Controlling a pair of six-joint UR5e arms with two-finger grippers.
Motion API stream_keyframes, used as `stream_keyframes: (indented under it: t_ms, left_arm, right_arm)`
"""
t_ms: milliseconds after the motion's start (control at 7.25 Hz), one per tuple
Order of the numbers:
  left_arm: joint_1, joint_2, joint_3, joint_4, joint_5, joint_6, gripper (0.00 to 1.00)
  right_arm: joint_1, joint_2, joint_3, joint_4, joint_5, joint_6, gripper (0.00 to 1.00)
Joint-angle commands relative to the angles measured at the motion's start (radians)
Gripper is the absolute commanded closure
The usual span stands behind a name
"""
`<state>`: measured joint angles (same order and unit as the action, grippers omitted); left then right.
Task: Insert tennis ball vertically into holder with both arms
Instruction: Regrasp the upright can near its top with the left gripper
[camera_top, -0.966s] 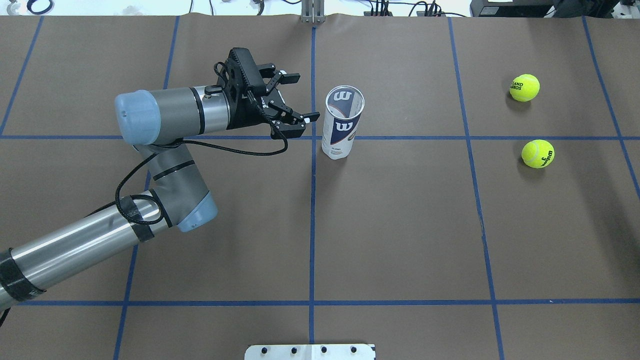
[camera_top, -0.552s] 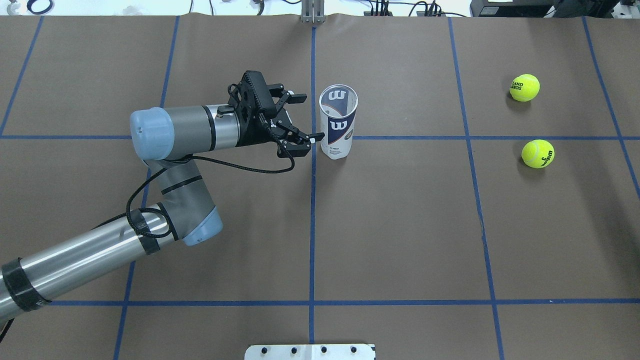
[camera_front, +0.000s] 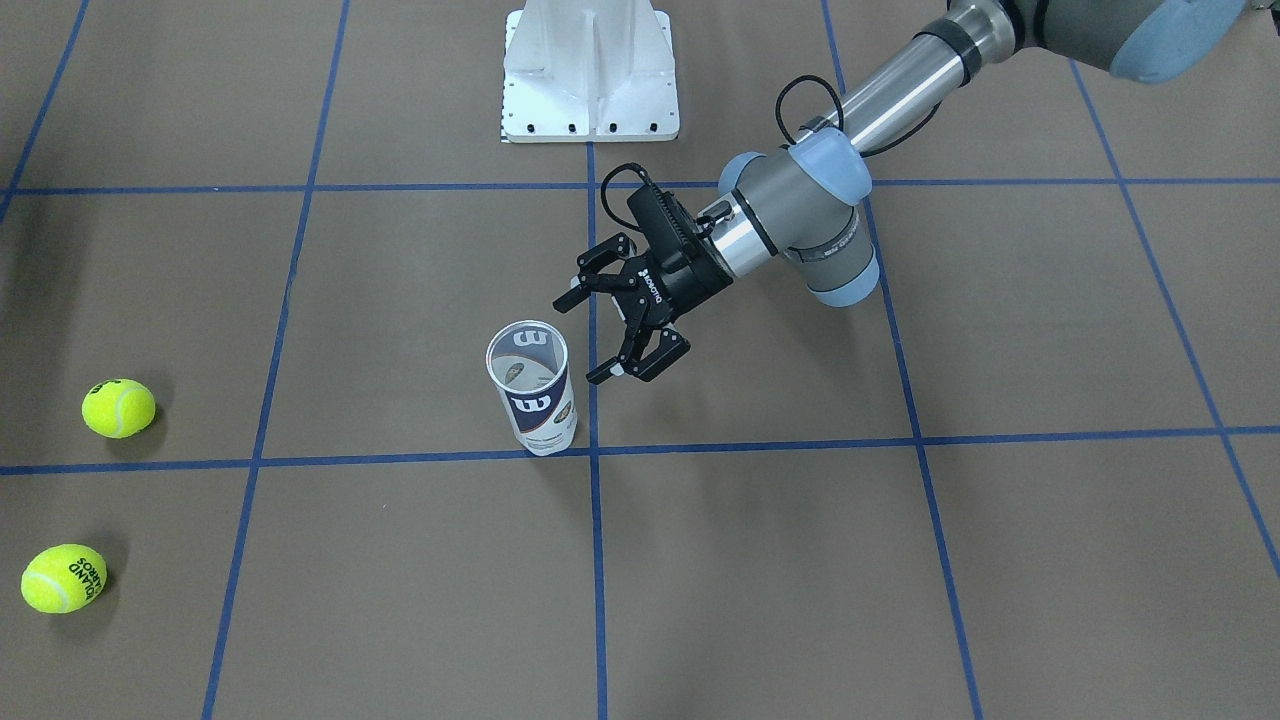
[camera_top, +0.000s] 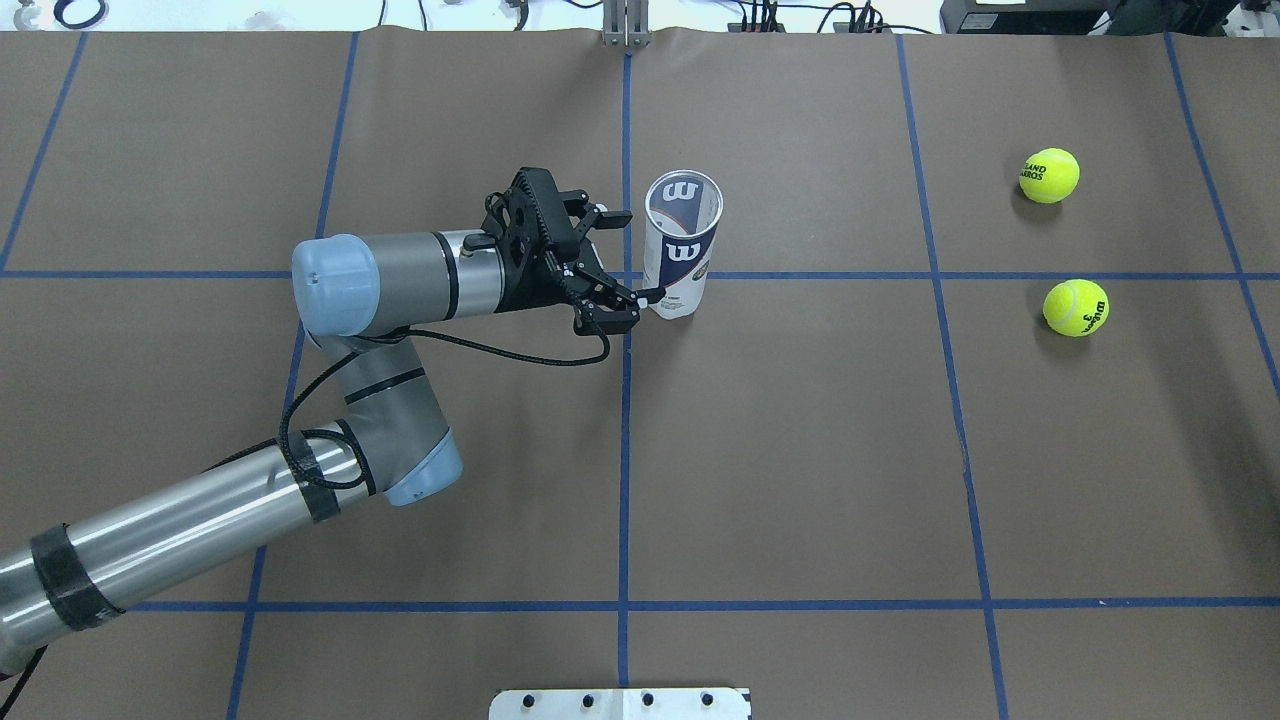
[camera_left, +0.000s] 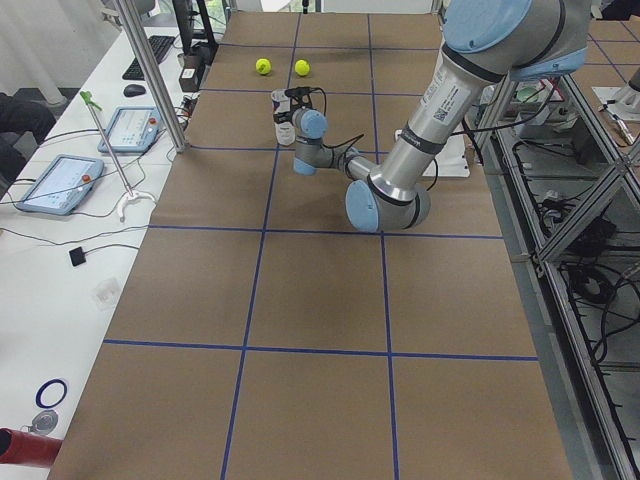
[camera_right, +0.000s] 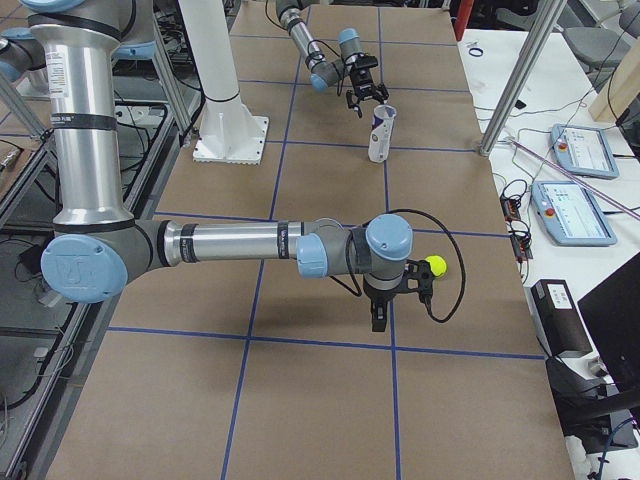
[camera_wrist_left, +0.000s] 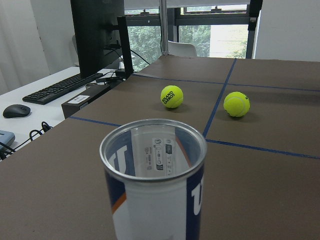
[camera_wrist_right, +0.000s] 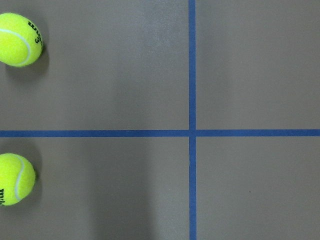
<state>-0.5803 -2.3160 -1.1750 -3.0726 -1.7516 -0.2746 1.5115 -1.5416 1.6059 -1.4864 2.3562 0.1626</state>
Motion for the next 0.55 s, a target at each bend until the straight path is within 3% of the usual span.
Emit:
stream_keyframes:
  t_ms: [0, 414]
  left_arm:
    - [0.014, -0.042, 0.04, 0.0, 0.046, 0.0, 0.01]
    - [0.016, -0.059, 0.049, 0.002, 0.095, 0.0, 0.01]
  right_arm:
    - [-0.001, 0.0, -0.001, 0.0, 0.0, 0.0, 0.0]
    - [-0.001, 0.0, -0.001, 0.0, 0.0, 0.0, 0.0]
